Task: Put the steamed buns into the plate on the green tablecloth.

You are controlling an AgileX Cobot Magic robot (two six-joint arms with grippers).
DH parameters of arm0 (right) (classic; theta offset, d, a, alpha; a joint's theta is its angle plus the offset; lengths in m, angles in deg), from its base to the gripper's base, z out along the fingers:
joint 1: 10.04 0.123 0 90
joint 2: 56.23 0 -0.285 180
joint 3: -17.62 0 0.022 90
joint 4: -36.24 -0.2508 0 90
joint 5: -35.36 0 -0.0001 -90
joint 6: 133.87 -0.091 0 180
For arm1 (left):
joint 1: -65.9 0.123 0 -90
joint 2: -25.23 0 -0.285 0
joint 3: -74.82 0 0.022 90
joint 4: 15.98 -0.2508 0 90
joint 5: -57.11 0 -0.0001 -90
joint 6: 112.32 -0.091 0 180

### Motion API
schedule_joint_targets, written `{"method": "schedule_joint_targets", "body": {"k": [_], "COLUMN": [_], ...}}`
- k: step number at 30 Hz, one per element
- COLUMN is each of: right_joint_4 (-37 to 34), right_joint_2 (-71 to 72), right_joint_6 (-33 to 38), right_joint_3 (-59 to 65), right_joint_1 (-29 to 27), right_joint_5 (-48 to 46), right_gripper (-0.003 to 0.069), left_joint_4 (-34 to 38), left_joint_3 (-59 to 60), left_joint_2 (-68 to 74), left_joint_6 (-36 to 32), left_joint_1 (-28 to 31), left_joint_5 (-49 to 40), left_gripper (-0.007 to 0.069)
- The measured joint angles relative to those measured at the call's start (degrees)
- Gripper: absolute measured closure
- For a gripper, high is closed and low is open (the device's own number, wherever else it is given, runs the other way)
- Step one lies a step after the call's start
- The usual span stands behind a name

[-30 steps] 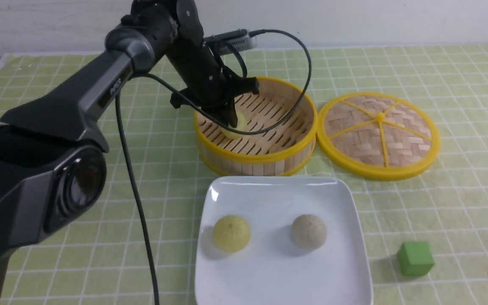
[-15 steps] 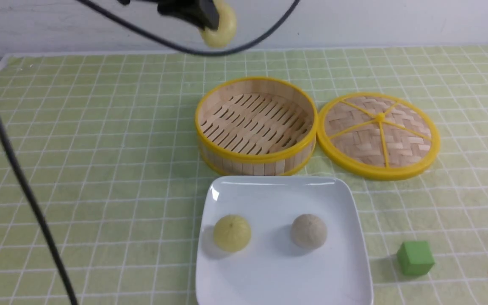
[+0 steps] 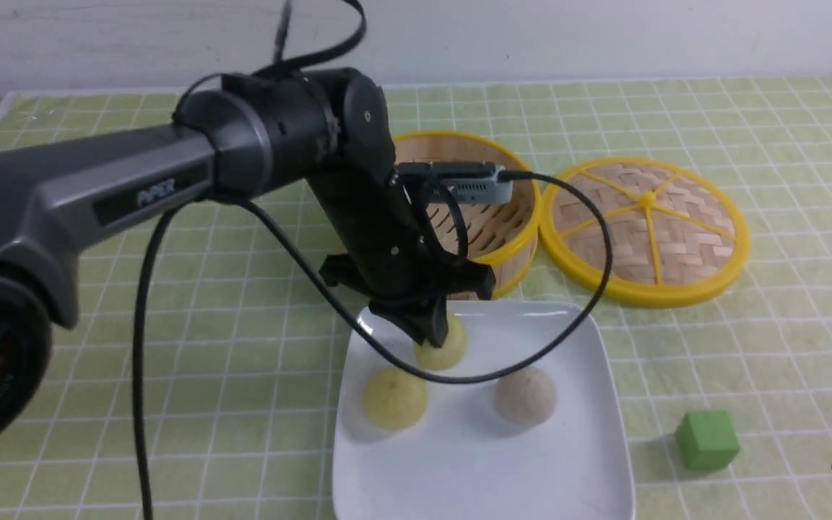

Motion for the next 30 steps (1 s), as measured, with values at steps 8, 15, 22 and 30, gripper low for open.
{"method": "schedule_joint_targets", "body": {"k": [8, 15, 22, 30], "right_joint_4": [-1.52, -1.59, -0.59, -2.38], "right_joint_2": [4.47, 16.64, 30.8, 31.75], "right_joint_6": [-0.7, -4.73, -7.88, -8.57], "right_joint_3": [-1.85, -6.45, -1.06, 9.33], "right_joint_1": [0.0, 0.0, 0.0, 0.0], "right_joint_5": [-4.5, -14.29, -3.53, 17.15], "right_gripper": [0.061, 0.06, 0.0604, 0.0674], "left_joint_4": [-2.95, -3.74, -4.47, -7.28], "left_joint_3": [-0.92, -4.39, -7.6, -7.6], "left_joint_2": [1.16, -2.34, -4.0, -3.93], "left_joint_6": [3.55, 3.74, 3.74, 3.74], "left_joint_1": [-0.06, -0.06, -0.06, 0.0], "left_joint_5": [0.61, -0.89, -3.04, -4.71], "left_gripper": [0.0279, 0.019, 0.0251, 0.0499]}}
